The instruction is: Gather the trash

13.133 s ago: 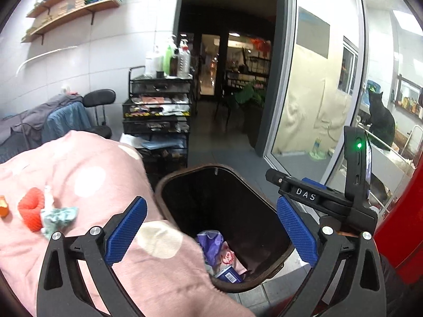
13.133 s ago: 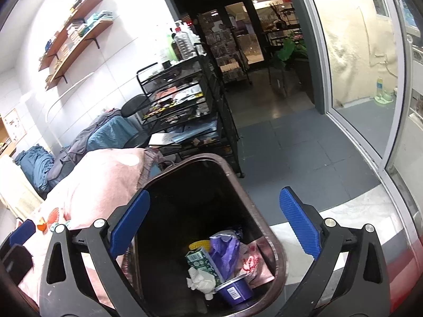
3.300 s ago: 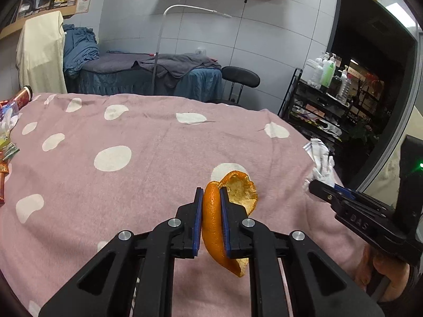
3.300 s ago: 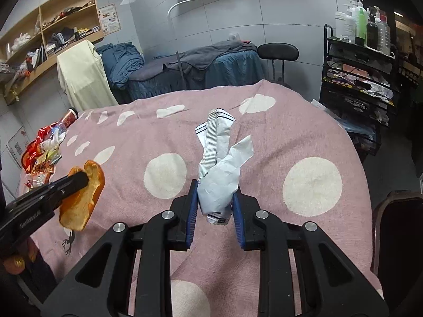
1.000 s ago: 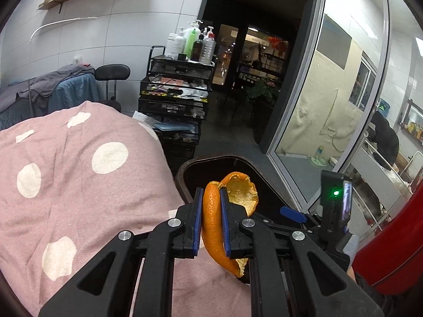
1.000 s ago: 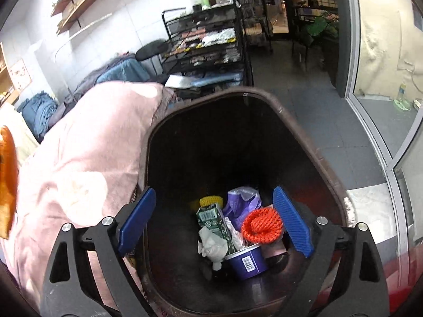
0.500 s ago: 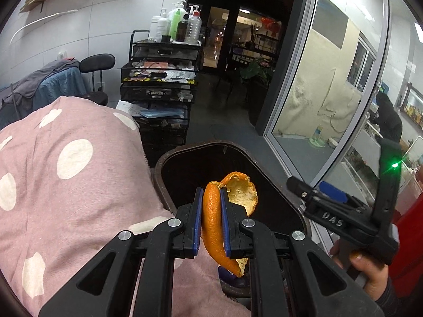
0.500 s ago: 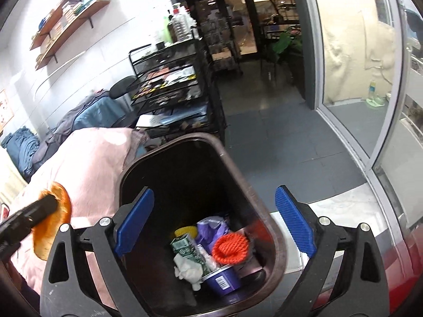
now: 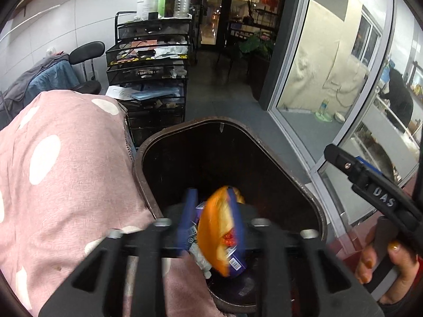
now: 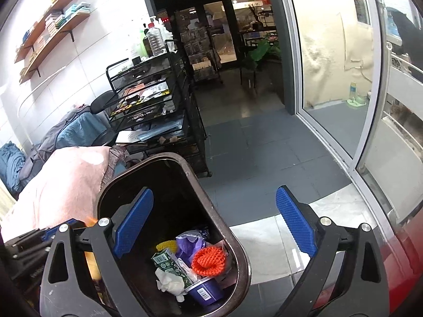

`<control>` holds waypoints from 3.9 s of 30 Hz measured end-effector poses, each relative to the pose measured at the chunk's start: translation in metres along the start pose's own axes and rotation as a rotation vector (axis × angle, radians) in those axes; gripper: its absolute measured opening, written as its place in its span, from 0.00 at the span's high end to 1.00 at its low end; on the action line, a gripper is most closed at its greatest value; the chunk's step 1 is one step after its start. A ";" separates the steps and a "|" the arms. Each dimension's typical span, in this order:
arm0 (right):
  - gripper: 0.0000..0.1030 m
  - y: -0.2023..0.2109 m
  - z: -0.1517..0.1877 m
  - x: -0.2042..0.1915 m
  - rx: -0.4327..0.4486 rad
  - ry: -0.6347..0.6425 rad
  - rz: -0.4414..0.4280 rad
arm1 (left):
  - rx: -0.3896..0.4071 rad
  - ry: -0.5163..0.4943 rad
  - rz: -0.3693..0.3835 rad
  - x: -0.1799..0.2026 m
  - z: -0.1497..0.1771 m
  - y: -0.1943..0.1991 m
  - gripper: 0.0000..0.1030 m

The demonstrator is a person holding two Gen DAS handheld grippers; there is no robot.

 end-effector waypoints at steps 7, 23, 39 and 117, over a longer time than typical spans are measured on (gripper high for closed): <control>0.07 0.005 -0.001 0.002 0.002 0.004 -0.006 | 0.005 -0.008 -0.014 0.001 0.002 0.000 0.17; 0.05 0.012 0.010 -0.031 0.056 0.079 -0.061 | 0.299 0.114 -0.055 -0.026 0.016 0.093 0.05; 0.05 0.083 0.050 -0.138 0.307 0.343 -0.224 | 0.509 0.271 -0.283 -0.090 0.077 0.179 0.05; 0.05 0.164 0.127 -0.207 0.351 0.404 -0.489 | 0.658 0.451 -0.591 -0.147 0.169 0.261 0.05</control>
Point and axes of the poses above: each gripper's, at about its wrist camera, not at the fingertips, and y roughly against the way its jaws point, x to its right, z to its underside, the point moved 3 cm from there along -y, roughly the way its jaws point, and after that the axes turned 9 degrees about -z, right-handed, at the moved point
